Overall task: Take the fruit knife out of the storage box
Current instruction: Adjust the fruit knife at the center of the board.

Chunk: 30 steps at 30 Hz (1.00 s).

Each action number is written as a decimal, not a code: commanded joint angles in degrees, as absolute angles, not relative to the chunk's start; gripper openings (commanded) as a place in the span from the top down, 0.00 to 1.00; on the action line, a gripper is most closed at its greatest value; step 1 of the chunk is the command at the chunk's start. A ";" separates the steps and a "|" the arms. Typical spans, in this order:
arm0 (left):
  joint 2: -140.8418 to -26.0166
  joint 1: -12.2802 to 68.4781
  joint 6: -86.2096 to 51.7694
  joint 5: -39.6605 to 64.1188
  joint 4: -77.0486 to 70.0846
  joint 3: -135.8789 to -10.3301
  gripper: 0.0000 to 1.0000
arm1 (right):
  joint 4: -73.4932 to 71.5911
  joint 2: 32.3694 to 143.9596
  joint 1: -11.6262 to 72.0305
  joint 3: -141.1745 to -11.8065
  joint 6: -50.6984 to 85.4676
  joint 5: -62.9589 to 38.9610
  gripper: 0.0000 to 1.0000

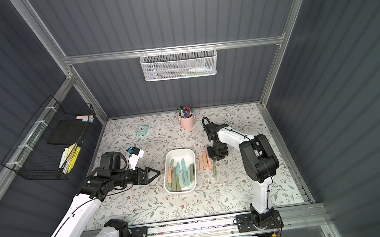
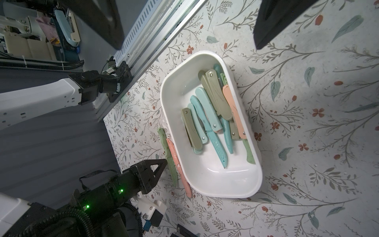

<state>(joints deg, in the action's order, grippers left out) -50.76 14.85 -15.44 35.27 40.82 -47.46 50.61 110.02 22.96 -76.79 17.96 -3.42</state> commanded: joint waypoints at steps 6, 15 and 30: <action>-49.83 15.03 -14.78 34.80 42.01 -48.03 0.01 | 52.42 111.62 22.76 -78.48 18.54 -1.76 0.75; -49.79 15.03 -14.85 34.81 42.01 -48.05 0.01 | 50.89 108.93 22.76 -77.11 18.53 -6.33 0.72; -49.48 15.03 -14.83 34.63 42.00 -48.03 0.01 | 52.85 108.92 24.13 -75.62 19.07 -10.16 0.57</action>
